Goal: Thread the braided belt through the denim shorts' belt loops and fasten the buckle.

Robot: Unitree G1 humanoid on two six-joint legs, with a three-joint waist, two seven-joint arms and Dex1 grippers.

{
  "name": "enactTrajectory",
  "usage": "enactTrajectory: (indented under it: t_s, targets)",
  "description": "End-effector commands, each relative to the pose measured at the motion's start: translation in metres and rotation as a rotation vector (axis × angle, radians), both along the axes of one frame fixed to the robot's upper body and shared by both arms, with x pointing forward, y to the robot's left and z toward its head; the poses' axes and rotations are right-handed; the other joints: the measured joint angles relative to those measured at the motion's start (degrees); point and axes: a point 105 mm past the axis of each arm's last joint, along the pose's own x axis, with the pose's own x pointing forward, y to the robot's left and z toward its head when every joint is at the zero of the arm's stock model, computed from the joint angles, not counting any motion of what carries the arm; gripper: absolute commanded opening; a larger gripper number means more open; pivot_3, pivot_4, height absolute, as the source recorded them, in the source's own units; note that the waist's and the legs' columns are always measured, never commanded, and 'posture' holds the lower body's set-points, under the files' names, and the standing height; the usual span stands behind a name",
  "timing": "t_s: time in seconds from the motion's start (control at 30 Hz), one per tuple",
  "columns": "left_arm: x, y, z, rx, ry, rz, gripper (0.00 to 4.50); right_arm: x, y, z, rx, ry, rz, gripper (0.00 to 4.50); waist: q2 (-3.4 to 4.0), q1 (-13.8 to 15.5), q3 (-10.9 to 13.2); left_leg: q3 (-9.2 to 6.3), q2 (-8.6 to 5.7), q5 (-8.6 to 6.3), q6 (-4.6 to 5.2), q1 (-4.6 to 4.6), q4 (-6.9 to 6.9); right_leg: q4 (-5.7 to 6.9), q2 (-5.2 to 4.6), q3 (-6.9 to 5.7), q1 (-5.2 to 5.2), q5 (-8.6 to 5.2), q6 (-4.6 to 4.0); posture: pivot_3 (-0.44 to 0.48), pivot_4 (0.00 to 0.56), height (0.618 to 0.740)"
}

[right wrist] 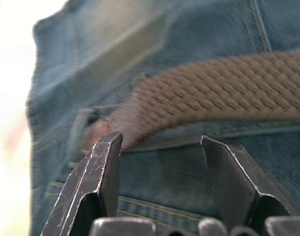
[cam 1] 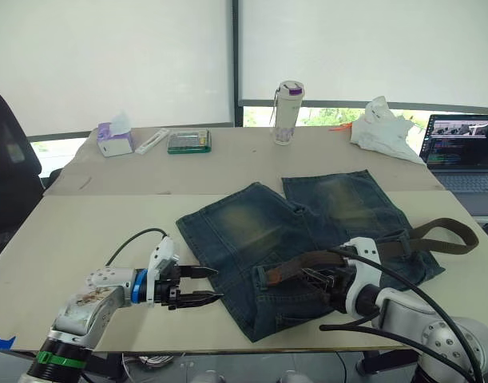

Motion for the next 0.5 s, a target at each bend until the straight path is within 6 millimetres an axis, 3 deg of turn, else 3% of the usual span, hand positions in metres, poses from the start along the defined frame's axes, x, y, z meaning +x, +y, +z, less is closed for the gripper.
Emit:
enactTrajectory:
  t_s: [0.03, 0.2, 0.3, 0.5]
  targets:
    - [0.006, 0.009, 0.006, 0.002, -0.025, 0.064, 3.4, 0.007, 0.005, 0.005, 0.033, -0.024, -0.002, 2.83, 0.0, -0.03, 0.0, 0.0, 0.01, 0.0, 0.0, 0.0, 0.0, 0.0, 0.0, 0.0, -0.01, 0.0, 0.0, 0.0, 0.15, 0.74]
    - [0.019, 0.023, 0.0, 0.008, 0.008, 0.207, 3.4, 0.016, 0.015, 0.011, 0.125, -0.05, -0.002, 2.83, 0.01, -0.03, 0.0, 0.0, 0.01, 0.0, 0.0, 0.01, 0.0, 0.0, -0.01, -0.01, 0.0, 0.0, 0.0, 0.0, 0.15, 0.74]
    - [0.027, 0.03, -0.003, -0.006, 0.054, 0.297, 3.4, 0.02, 0.019, 0.013, 0.139, -0.058, 0.009, 2.05, 0.02, -0.1, 0.0, -0.01, 0.01, 0.0, 0.0, 0.02, -0.01, 0.03, 0.0, 0.0, -0.02, 0.0, 0.0, 0.0, 0.15, 0.74]
    - [0.029, 0.035, -0.016, 0.059, 0.093, 0.368, 3.4, 0.023, 0.024, 0.013, 0.112, -0.07, 0.045, 0.03, 0.02, -0.13, 0.0, 0.0, -0.01, 0.0, -0.01, 0.02, -0.02, 0.03, -0.02, 0.0, -0.03, 0.01, -0.01, 0.0, 0.15, 0.74]
